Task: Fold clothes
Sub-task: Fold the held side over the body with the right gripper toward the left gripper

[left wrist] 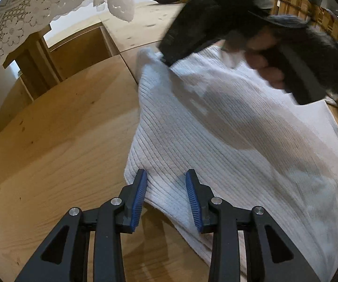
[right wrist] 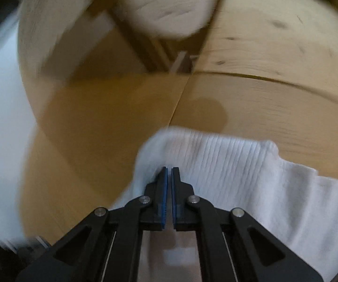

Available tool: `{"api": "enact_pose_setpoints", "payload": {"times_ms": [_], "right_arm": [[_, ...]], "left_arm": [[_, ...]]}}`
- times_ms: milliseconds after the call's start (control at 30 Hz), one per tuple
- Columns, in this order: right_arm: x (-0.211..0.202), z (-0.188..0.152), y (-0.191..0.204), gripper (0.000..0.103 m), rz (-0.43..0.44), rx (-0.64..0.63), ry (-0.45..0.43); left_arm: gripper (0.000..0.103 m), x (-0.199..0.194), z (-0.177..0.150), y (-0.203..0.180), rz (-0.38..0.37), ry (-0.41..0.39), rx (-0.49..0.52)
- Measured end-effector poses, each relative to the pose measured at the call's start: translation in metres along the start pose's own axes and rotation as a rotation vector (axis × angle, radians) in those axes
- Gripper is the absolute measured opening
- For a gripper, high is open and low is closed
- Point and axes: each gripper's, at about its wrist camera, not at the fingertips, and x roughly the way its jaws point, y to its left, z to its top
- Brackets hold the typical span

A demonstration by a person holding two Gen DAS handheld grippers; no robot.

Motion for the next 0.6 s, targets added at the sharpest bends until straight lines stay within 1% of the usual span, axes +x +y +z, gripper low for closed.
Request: {"api": "enact_pose_setpoints", "payload": {"times_ms": [33, 100, 133, 233, 267, 333, 400, 433, 500, 600], "right_arm": [[-0.001, -0.001, -0.021, 0.004, 0.034, 0.094, -0.018], [0.001, 0.004, -0.033, 0.004, 0.054, 0.147, -0.029], [0.000, 0.003, -0.031, 0.005, 0.058, 0.127, -0.030], [-0.001, -0.001, -0.016, 0.004, 0.115, 0.078, 0.019], [-0.010, -0.011, -0.011, 0.004, 0.128, 0.064, 0.020], [-0.025, -0.016, 0.018, 0.005, 0.137, -0.024, -0.006], [-0.010, -0.016, 0.045, 0.004, 0.137, -0.104, 0.012], [-0.019, -0.023, 0.047, 0.004, 0.117, -0.112, 0.014], [-0.039, -0.037, 0.049, 0.000, 0.073, -0.122, 0.017], [-0.070, -0.058, 0.052, 0.000, 0.008, -0.137, 0.022]], "left_arm": [[0.033, 0.001, 0.001, -0.001, 0.000, -0.006, 0.000], [0.033, 0.002, 0.001, -0.002, 0.000, -0.012, -0.001], [0.033, 0.002, 0.002, -0.001, -0.001, -0.012, -0.001], [0.033, 0.004, 0.004, -0.002, -0.005, -0.006, 0.007], [0.033, 0.004, 0.005, -0.001, -0.006, -0.006, 0.007], [0.033, 0.003, 0.005, 0.001, -0.006, -0.008, 0.008], [0.033, 0.002, 0.004, 0.001, -0.004, -0.017, 0.011], [0.033, 0.001, 0.003, 0.001, -0.005, -0.018, 0.012], [0.033, -0.001, 0.002, 0.001, -0.008, -0.017, 0.010], [0.033, -0.019, -0.008, 0.007, -0.018, 0.013, -0.026]]}}
